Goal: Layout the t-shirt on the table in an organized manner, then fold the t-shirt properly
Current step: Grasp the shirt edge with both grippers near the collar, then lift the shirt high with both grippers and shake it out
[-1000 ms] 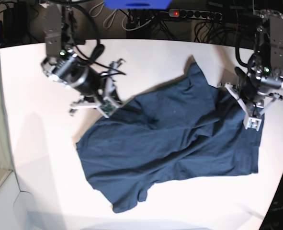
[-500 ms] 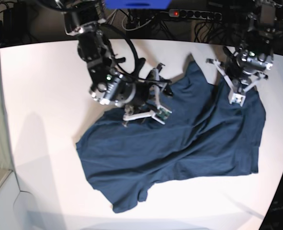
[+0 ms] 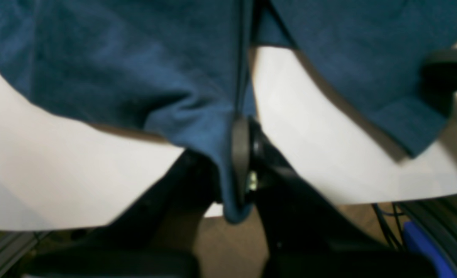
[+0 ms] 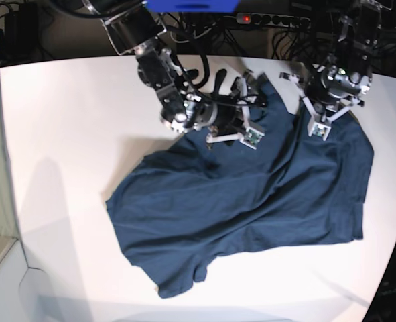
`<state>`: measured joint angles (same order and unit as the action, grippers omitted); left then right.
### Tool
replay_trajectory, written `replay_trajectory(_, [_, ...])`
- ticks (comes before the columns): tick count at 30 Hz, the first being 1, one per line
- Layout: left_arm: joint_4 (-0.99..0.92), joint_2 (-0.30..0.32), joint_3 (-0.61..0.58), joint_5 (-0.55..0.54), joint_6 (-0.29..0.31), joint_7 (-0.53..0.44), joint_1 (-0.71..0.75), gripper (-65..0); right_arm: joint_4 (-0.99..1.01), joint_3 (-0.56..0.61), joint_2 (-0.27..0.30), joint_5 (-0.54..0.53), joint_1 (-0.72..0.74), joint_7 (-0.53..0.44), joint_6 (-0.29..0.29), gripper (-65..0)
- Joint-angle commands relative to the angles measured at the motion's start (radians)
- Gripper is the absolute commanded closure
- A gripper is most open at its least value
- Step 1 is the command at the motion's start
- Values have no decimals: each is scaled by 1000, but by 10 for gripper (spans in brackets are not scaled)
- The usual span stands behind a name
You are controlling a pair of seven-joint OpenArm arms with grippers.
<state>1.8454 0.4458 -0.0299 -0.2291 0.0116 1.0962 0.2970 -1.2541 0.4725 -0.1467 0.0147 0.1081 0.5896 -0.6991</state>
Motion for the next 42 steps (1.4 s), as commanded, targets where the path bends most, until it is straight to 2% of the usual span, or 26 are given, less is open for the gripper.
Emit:
replay_trajectory(1, [15,11,6,6,-5,-8,-11,0,7,-2,-10,-19,31,-38,1,-323])
replay_trajectory(5, [15,3,3,6,-5,-9,-14,0,101,-22,-8,-19,71,-70,1,-195])
replay_trajectory(11, [36,0,3,-2,-5,-9,-14,0,40,-33,55,-19,71,-61,1,0])
replay_trajectory(20, [124,-2,8,-3,-5,-11,-14,0,-319,-51,174,-19,-58,-52,1,0])
replay_trajectory(25, [125,-2,5,-5,-5,-11,-14,0,-474,-182,177,-20,-118,2,1,0])
replay_trajectory(30, [125,-3,3,-5,-5,-12,-12,0,-556,-292,181,-20,-140,10,1,0])
replay_trajectory(33, [127,-26,11,-5,-5,-12,-14,0,-589,-347,181,-22,-150,10,1,0])
replay_trajectory(36, [135,-37,11,0,-5,-12,-18,0,-622,-406,172,-22,-163,11,1,0])
replay_trajectory(38, [138,-46,8,-5,-5,-12,-45,0,-642,-452,144,-37,-170,17,1,0])
replay_trajectory(42, [138,-80,9,0,-5,-12,-118,0,-663,-515,140,-94,-141,108,1,0])
